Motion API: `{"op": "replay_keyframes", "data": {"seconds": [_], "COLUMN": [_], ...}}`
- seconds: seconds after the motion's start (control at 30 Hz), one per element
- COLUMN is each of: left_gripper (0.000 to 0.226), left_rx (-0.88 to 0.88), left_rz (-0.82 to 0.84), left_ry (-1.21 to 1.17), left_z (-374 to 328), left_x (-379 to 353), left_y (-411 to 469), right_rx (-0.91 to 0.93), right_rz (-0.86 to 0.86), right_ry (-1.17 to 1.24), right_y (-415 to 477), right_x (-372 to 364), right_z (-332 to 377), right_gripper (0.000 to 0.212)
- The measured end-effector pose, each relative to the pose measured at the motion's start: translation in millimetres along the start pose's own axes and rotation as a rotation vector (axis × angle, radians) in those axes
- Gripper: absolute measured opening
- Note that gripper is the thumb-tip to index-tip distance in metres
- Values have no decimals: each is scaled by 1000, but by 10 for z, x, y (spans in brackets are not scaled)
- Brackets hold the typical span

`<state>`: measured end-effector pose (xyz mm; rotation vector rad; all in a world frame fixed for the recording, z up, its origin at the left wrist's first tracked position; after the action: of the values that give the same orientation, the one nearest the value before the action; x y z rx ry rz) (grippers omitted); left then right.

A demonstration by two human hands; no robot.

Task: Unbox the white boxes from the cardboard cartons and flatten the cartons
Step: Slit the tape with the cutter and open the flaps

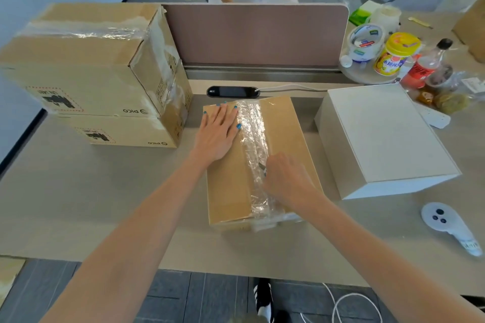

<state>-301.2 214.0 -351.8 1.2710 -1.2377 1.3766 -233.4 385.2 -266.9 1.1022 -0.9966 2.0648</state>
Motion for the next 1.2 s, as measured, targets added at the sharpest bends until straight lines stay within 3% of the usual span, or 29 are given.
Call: {"op": "replay_keyframes", "data": {"seconds": [0.1,0.17,0.27,0.43,0.57,0.67,0.83,1.13,1.2], "left_gripper": [57,56,56,72,83,83,68,74,73], "left_rx": [-38,-42,-44,-106,-138,-143,-107,-72,-69], "left_rz": [-23,-33,-34,-52,-12,-3,-114,-81,-88], "left_ry": [-13,-28,-54,-90,-65,35,195,246,244], "left_z": [-132,-208,-288,-432,-561,-652,-672,-678,-661], "left_x": [-5,-9,-13,-42,-101,-224,-271,-242,-247], "left_y": [-269,-505,-813,-1283,-1615,-1825,-1905,-1916,-1910], "right_rx": [-4,3,-2,15,29,52,63,82,79], "right_rz": [17,5,-33,-45,-69,-67,-53,-39,-53], "right_ry": [11,3,13,-4,-41,-48,-49,-68,-66], "right_y": [-84,-119,-163,-248,-356,-455,-600,-868,-933], "right_x": [-32,-43,-45,-86,-136,-171,-197,-306,-334], "right_z": [7,0,-16,-14,-26,-19,-12,22,5], "right_gripper": [20,8,24,7,23,14,11,10,18]}}
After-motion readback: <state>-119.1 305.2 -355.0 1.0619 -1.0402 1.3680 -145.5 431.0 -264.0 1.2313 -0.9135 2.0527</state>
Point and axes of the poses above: each hand's wrist, its own y-axis towards the middle knuckle, its own x-axis out of the back of the hand, z = x × y, the point moved 10 cm from there along y, towards the middle knuckle, and after that the axes turned 8 degrees about y, right-handed, at the moved point
